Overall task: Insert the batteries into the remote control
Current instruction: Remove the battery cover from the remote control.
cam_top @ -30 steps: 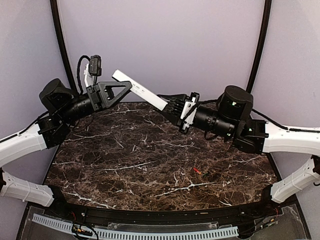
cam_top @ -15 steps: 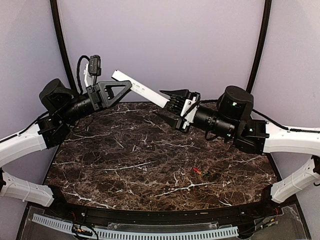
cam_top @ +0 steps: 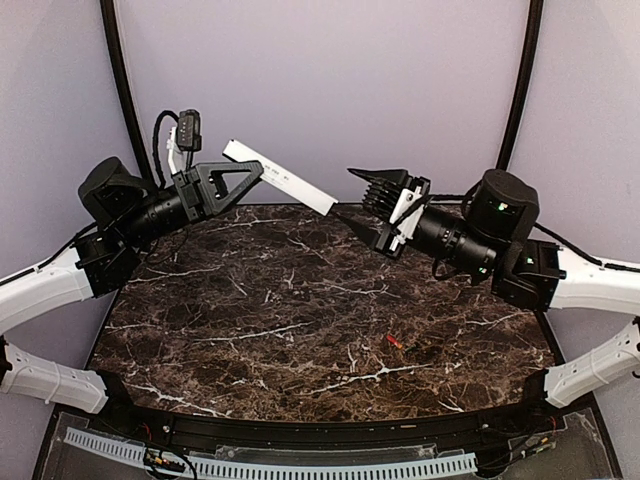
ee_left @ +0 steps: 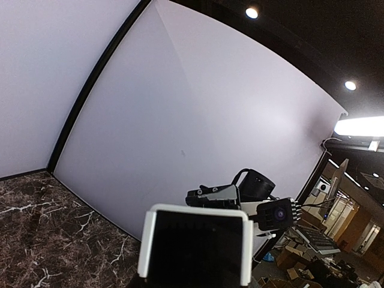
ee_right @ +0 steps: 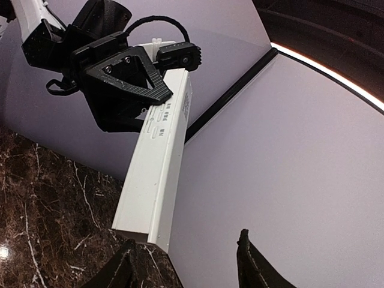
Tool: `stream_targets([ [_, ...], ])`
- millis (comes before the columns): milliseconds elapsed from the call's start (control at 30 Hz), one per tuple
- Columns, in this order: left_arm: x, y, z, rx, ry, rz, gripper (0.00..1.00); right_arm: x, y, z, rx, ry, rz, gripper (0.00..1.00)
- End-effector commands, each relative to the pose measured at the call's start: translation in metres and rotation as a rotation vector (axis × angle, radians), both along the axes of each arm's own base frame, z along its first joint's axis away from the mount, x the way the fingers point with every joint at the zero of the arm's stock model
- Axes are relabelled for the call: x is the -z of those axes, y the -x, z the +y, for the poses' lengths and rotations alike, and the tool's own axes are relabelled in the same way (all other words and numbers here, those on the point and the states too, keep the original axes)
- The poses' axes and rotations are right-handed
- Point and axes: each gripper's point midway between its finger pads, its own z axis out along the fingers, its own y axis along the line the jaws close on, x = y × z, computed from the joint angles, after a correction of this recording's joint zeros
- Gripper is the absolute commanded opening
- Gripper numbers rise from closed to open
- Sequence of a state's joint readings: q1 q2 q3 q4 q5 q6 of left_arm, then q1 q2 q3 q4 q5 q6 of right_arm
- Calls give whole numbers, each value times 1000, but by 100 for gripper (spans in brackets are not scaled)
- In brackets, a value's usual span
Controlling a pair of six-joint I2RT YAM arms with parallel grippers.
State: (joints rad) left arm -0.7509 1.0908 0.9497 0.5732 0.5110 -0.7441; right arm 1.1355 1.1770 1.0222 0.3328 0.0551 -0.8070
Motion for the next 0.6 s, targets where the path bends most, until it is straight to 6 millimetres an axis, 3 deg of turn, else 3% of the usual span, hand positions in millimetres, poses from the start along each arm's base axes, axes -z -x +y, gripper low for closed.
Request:
stream_targets([
  [0, -21, 8, 8, -4, 43, -59, 0, -2, 1, -5, 15, 0, -4, 48],
  [567, -18, 8, 7, 5, 37, -50, 0, -10, 3, 5, -12, -17, -38, 22],
])
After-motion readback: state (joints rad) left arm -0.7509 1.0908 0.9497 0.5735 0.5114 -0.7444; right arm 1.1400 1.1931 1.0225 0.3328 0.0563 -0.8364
